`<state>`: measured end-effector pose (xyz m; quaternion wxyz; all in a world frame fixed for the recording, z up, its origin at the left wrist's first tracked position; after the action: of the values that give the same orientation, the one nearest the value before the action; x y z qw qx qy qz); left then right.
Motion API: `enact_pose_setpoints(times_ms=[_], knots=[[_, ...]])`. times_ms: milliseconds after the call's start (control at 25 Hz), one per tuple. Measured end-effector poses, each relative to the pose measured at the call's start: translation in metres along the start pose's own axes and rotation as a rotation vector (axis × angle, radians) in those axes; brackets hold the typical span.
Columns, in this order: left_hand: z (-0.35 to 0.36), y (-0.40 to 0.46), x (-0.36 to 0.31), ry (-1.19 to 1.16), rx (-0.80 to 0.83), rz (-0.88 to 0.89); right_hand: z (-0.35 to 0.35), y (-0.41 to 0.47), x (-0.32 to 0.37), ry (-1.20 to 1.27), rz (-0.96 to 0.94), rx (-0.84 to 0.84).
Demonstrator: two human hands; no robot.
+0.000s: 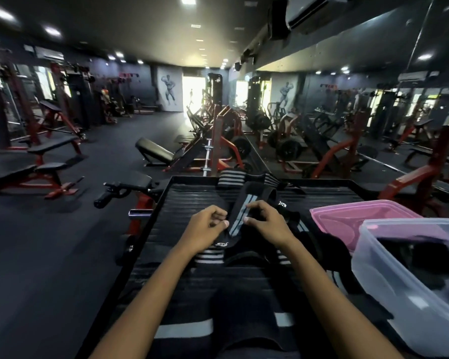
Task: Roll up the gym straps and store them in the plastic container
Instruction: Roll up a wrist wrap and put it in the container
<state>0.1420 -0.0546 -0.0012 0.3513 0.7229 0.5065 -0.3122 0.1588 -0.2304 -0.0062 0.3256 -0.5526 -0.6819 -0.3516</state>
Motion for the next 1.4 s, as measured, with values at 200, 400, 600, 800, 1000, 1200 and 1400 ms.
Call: enact_pose_setpoints(times_ms=[200,400,600,800,1000,1200,1400], knots=[[0.031,0.005,0.009,-0.007,0.099,0.01,0.004,0.002,0.0,0.013,-0.048,-0.136],[0.025,0.008,0.013,0.003,0.015,-0.029,0.005,-0.002,0.01,0.142,-0.128,-0.111],[0.012,0.006,0.008,-0.388,-0.064,-0.017,-0.003,-0.011,0.021,0.326,-0.192,-0.139],[0.009,0.004,0.004,-0.657,-0.011,-0.041,-0.003,-0.019,0.026,0.533,-0.209,-0.065],[0.023,0.0,-0.003,-0.536,0.237,0.031,-0.005,-0.019,0.024,0.608,-0.199,-0.082],[0.022,0.003,0.0,-0.413,0.277,0.03,-0.005,-0.019,0.026,0.626,-0.204,-0.151],[0.033,-0.01,0.008,-0.179,0.455,0.014,-0.029,-0.018,0.013,0.751,-0.185,-0.338]])
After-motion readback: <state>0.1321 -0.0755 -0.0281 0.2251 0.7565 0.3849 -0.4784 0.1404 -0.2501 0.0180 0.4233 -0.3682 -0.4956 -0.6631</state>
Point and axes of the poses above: each hand's wrist, its own y-axis towards the middle knuckle, its own z-axis out of the palm, x = y × z, the point moved 8 cm from there along y, towards the middle knuckle, and after that the axes turned 7 degrees about x, right-handed, at the moved point
